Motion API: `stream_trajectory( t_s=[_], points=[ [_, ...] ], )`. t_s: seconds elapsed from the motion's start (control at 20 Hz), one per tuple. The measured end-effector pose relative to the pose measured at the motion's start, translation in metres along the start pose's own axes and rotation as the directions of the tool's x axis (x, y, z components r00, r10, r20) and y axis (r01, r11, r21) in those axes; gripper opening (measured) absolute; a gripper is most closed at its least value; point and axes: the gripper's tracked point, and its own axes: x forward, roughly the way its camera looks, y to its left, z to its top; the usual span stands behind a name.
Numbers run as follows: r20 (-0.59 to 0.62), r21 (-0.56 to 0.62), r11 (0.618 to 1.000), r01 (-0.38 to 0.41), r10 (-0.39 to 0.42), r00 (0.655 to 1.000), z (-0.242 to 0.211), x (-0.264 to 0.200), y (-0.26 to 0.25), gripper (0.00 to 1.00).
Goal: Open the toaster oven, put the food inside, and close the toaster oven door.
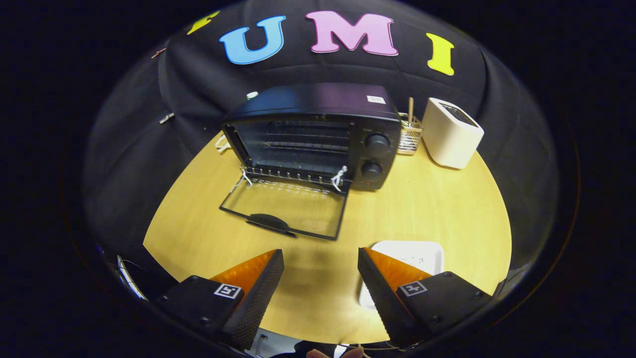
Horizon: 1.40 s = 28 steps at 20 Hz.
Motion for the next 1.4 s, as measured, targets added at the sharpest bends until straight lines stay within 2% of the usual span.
stream_trajectory(
  t_s=[0.35,0.7,0.9,1.0,1.15,1.3,1.35,1.4],
  points=[
    [-0.21,0.053,0.998,-0.036,0.047,0.977,-0.042,-0.014,-0.093,0.99],
    [-0.334,0.108,0.994,0.015,0.022,0.942,-0.062,0.008,-0.181,0.98],
    [-0.423,0.149,0.988,0.025,0.041,0.905,-0.085,0.035,-0.193,0.82],
    [-0.462,0.15,0.988,0.017,0.055,0.885,-0.094,0.045,-0.192,0.81],
    [-0.504,0.132,0.991,0.024,0.046,0.863,-0.107,0.056,-0.191,0.56],
    [-0.504,0.083,0.995,0.058,-0.008,0.864,-0.109,0.064,-0.201,0.57],
    [-0.506,0.096,0.993,0.069,-0.011,0.862,-0.111,0.065,-0.201,0.29],
    [-0.513,0.112,0.991,0.071,-0.004,0.858,-0.109,0.059,-0.2,0.23]
  ],
)
